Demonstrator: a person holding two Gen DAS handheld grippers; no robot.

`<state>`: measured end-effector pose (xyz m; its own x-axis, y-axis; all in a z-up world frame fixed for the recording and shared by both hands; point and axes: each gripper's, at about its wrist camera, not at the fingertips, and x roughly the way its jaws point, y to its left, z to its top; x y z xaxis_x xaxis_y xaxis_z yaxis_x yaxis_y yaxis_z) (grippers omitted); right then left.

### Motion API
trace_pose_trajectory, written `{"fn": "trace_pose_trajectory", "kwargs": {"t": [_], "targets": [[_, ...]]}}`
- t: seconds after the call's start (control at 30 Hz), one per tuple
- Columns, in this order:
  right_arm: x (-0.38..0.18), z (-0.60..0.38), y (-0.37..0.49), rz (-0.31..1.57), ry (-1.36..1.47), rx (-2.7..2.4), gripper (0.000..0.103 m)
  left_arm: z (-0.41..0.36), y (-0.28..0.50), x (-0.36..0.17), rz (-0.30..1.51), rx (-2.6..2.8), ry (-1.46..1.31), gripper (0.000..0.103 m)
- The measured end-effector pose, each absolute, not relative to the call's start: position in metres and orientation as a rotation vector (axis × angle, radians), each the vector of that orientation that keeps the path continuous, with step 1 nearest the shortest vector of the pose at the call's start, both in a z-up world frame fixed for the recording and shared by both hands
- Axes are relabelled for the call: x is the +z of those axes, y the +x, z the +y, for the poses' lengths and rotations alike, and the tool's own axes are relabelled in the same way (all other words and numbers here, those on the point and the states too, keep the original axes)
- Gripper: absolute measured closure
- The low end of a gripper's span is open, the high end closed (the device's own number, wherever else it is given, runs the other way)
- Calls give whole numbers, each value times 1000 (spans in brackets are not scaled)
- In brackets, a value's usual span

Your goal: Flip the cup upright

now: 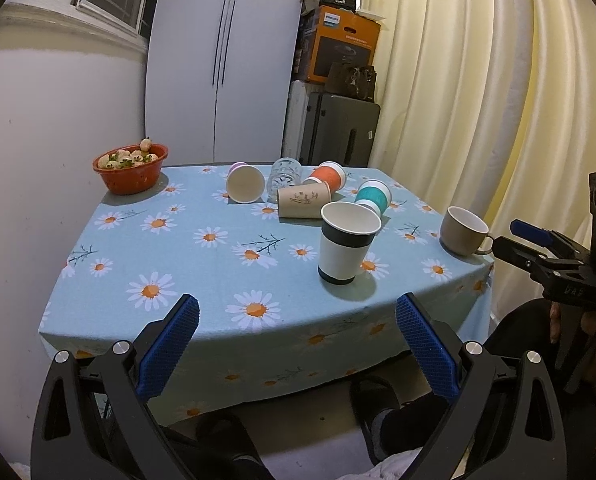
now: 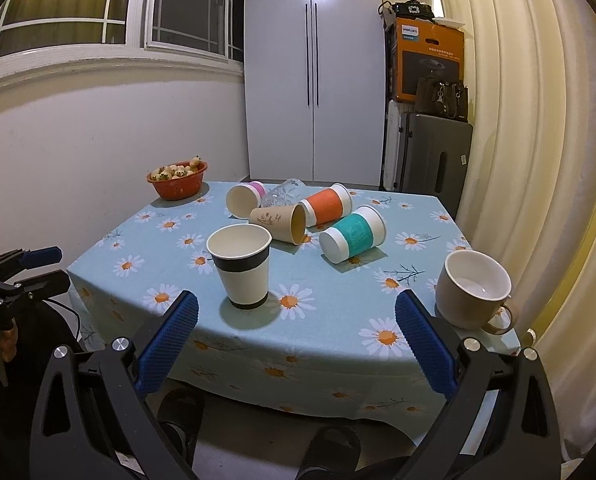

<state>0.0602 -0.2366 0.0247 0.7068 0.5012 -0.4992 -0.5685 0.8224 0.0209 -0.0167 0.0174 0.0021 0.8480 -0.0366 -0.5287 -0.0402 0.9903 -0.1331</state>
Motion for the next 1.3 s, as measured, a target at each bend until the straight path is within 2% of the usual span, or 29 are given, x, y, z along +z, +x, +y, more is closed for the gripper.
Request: {"fn": "trace_pose_trajectory", "kwargs": {"t": [1.3], "targets": [[19, -234, 62, 521, -162, 586, 5, 13, -14, -2, 573, 10, -127, 7]]}}
